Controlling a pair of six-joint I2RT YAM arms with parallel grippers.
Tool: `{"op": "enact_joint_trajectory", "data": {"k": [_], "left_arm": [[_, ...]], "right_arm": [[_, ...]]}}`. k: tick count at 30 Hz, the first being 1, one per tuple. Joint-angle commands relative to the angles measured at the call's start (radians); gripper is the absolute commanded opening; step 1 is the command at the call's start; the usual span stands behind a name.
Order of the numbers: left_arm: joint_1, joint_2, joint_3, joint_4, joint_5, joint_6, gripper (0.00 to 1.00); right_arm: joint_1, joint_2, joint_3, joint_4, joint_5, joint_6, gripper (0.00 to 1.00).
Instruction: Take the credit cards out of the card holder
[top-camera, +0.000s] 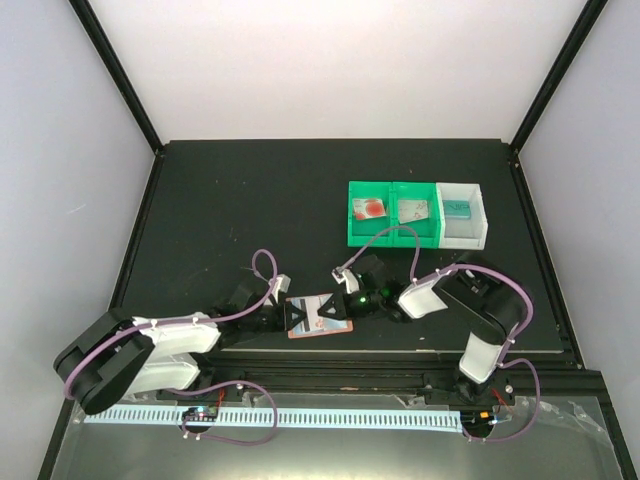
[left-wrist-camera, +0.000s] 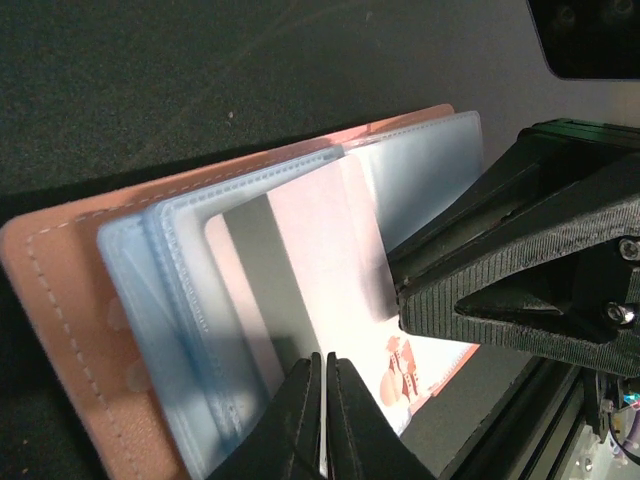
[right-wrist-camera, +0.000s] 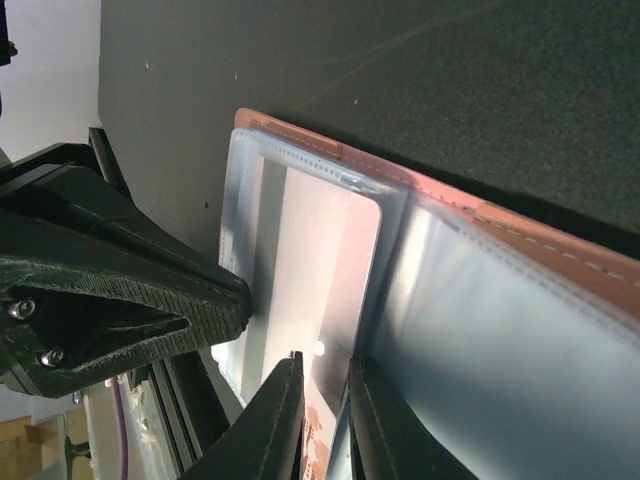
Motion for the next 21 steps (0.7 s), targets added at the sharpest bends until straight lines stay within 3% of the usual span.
{"op": "enact_joint_trajectory", "data": {"k": [1, 6, 19, 21], "left_arm": [[-0.006, 0.031, -0.009, 0.022, -0.033, 0.019, 0.04], [-0.006, 0.025, 0.004, 0.006, -0.033, 0.022, 0.04], [-0.007, -0.071, -0.017, -0.061, -0.060, 0.006, 0.05], [-0.007, -0.064, -0.022, -0.050, -0.064, -0.001, 0.05]], "right_arm": [[-0.004, 0.026, 0.011, 0.030, -0.011, 0.014, 0.16], [-0.005, 0.004, 0.000, 0.022, 0.017, 0.019, 0.01], [-0.049, -0.057, -0.073, 0.042, 0.053, 0.024, 0.01], [-0.048, -0.051, -0.066, 0.027, 0.051, 0.017, 0.07]]}}
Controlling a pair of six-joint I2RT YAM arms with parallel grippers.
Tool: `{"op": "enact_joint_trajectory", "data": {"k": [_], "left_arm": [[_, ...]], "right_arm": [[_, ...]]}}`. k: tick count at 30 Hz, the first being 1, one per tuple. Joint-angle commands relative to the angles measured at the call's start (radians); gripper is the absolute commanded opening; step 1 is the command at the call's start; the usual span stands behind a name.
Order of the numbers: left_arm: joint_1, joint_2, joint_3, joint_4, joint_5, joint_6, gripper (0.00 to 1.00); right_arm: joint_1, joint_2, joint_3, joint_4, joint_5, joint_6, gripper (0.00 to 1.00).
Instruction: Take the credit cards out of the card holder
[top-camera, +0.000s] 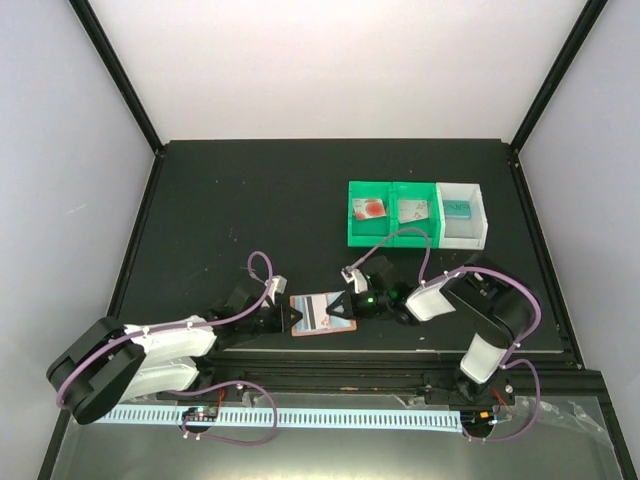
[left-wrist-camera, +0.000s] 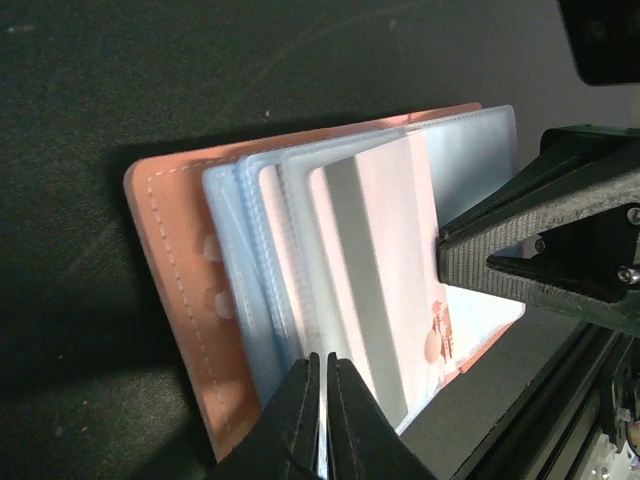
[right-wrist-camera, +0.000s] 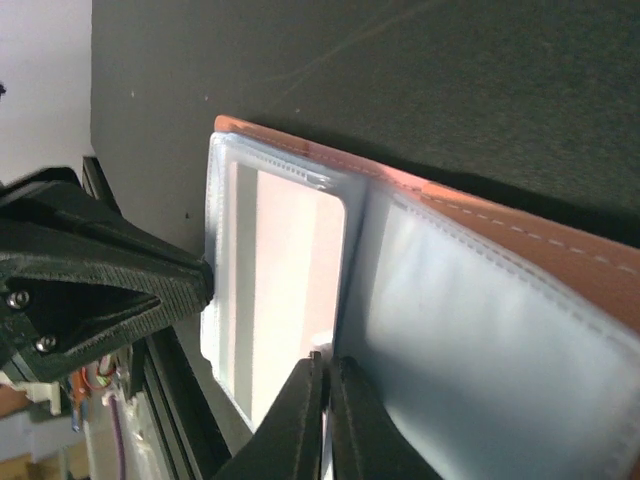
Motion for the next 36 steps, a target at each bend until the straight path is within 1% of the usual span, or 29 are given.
{"op": "enact_joint_trajectory", "data": {"k": [1, 2, 3, 11, 12, 16, 18, 21, 25, 30, 36], "left_arm": [[-0.005, -0.001, -0.008, -0.001, -0.025, -0.004, 0.05], [-0.006, 0.008, -0.011, 0.008, -0.024, -0.006, 0.05], [-0.007, 0.017, -0.013, 0.016, -0.022, -0.009, 0.05], [-0.020, 0.099, 0.014, 0.055, 0.002, -0.014, 0.03], [-0.022, 0.104, 0.014, 0.055, -0.001, -0.015, 0.02], [-0.026, 0.104, 0.013, 0.038, -0.025, -0.017, 0.02], [-0.027, 0.100, 0.011, 0.016, -0.043, -0.015, 0.01], [-0.027, 0.099, 0.011, -0.027, -0.066, -0.011, 0.02], [-0.027, 0.096, 0.018, -0.067, -0.087, -0.011, 0.02], [-0.027, 0.069, 0.021, -0.089, -0.098, -0.014, 0.01], [-0.027, 0.037, 0.031, -0.132, -0.107, -0.003, 0.02]], "right_arm": [[-0.007, -0.008, -0.004, -0.006, 0.032, -0.014, 0.11], [-0.007, -0.005, -0.003, -0.005, 0.030, -0.014, 0.15], [-0.007, -0.003, -0.002, 0.000, 0.027, -0.013, 0.17], [-0.006, 0.031, 0.015, 0.021, 0.012, 0.003, 0.18], [-0.007, 0.034, 0.015, 0.027, 0.010, 0.006, 0.17], [-0.009, 0.023, 0.010, 0.020, 0.021, 0.000, 0.07], [-0.011, 0.005, 0.005, 0.000, 0.038, -0.011, 0.04], [-0.026, -0.020, -0.008, -0.020, 0.044, -0.024, 0.04], [-0.054, -0.036, -0.030, -0.024, 0.032, -0.037, 0.08], [-0.071, -0.045, -0.040, -0.046, 0.026, -0.055, 0.01], [-0.087, -0.073, -0.043, -0.078, 0.023, -0.067, 0.01]]}}
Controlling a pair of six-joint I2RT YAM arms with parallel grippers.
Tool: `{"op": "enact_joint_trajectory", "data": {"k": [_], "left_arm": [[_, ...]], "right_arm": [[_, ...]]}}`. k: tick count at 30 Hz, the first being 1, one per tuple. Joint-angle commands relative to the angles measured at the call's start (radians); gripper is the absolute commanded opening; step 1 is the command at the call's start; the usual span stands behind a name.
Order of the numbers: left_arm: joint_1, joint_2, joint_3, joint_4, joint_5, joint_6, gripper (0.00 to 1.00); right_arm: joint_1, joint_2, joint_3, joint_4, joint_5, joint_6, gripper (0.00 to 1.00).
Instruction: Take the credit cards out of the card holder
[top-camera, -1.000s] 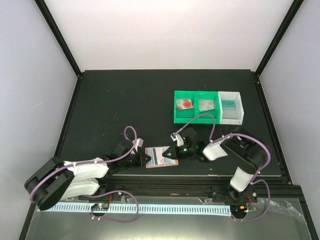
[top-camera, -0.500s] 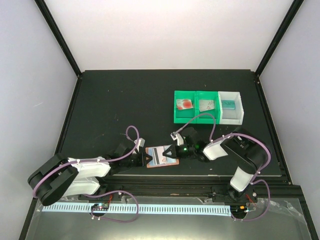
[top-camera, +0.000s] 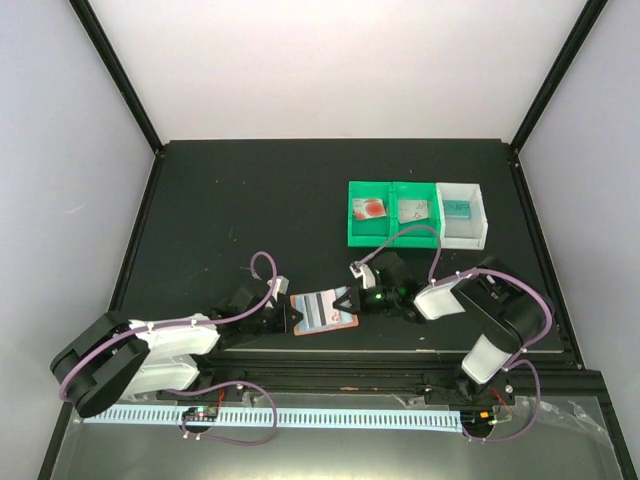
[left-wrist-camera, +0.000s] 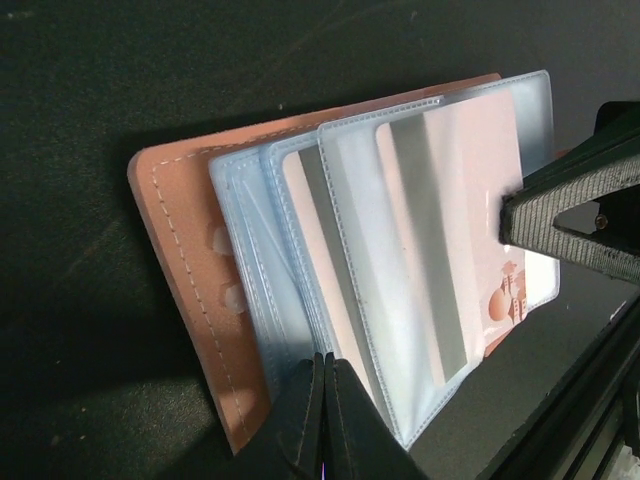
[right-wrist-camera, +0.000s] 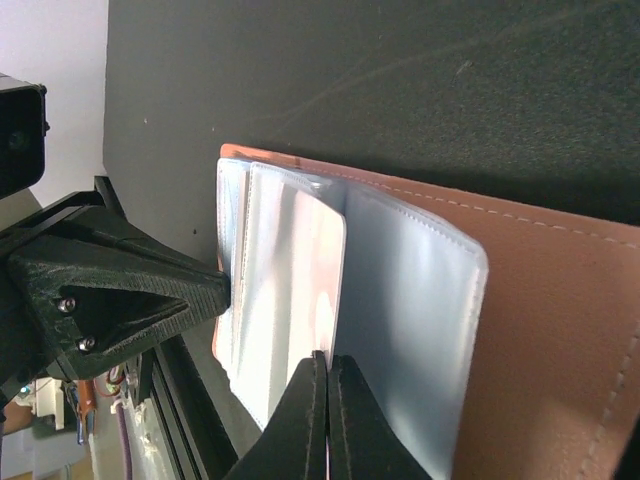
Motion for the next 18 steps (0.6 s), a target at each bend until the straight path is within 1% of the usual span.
{"op": "enact_joint_trajectory", "data": {"k": [1, 5, 9, 15, 18], "left_arm": [[-0.002, -0.013, 0.020, -0.137, -0.053, 0.011, 0.02], [-0.002, -0.028, 0.025, -0.155, -0.053, 0.007, 0.02], [-0.001, -0.044, 0.026, -0.155, -0.046, 0.006, 0.02], [-0.001, -0.049, 0.043, -0.148, -0.036, -0.002, 0.02], [-0.001, -0.064, 0.068, -0.167, -0.024, -0.005, 0.07]], "right_arm": [[-0.026, -0.027, -0.015, -0.071, 0.039, -0.045, 0.01], [-0.035, -0.061, -0.032, -0.100, 0.079, -0.068, 0.01], [-0.035, -0.076, -0.029, -0.136, 0.067, -0.087, 0.01], [-0.035, -0.188, -0.008, -0.244, 0.118, -0.135, 0.01], [-0.035, -0.259, 0.023, -0.350, 0.159, -0.181, 0.01]]}}
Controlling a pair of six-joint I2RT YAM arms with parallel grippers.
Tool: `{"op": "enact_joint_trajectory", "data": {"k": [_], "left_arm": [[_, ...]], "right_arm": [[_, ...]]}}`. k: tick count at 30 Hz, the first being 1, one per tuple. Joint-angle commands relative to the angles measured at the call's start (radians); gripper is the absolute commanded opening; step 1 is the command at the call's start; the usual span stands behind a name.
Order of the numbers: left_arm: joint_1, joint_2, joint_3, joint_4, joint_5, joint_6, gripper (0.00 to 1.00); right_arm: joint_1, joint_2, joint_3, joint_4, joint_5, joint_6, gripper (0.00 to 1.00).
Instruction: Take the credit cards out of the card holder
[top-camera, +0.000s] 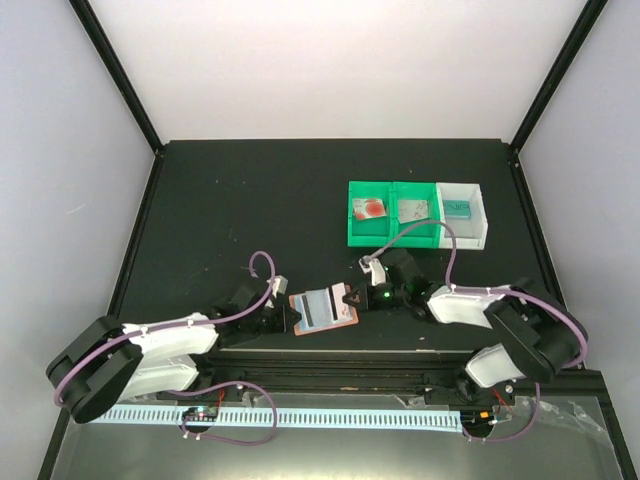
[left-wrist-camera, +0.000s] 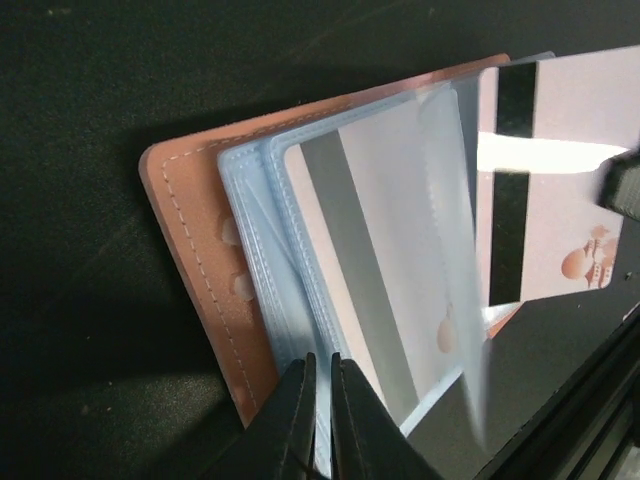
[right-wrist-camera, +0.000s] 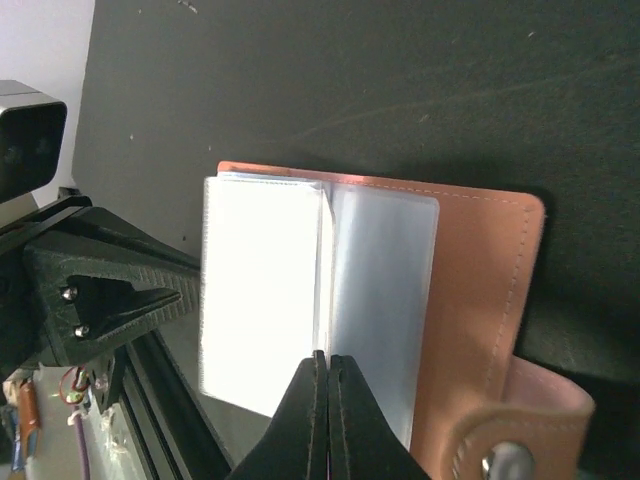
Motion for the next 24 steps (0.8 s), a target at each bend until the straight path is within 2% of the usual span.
{"op": "enact_joint_trajectory", "data": {"k": [1, 7, 13, 17, 24], "left_arm": [[-0.001, -0.028, 0.058, -0.073, -0.004, -0.007, 0.09], [-0.003, -0.122, 0.118, -0.134, 0.008, -0.039, 0.27], [-0.003, -0.264, 0.198, -0.265, 0.000, -0.062, 0.50], [-0.003, -0.395, 0.214, -0.335, 0.004, -0.130, 0.65], [-0.003, -0.611, 0.171, -0.251, 0.115, -0.276, 0.73]], "right_arm": [[-0.006, -0.103, 0.043, -0.191, 0.111, -0.099, 0.01], [-0.004, -0.247, 0.099, -0.321, 0.194, -0.173, 0.01], [0.037, -0.369, 0.117, -0.329, 0.292, -0.276, 0.01], [0.128, -0.461, 0.101, -0.263, 0.360, -0.420, 0.01], [0.346, -0.614, 0.011, -0.109, 0.504, -0.790, 0.01]]}}
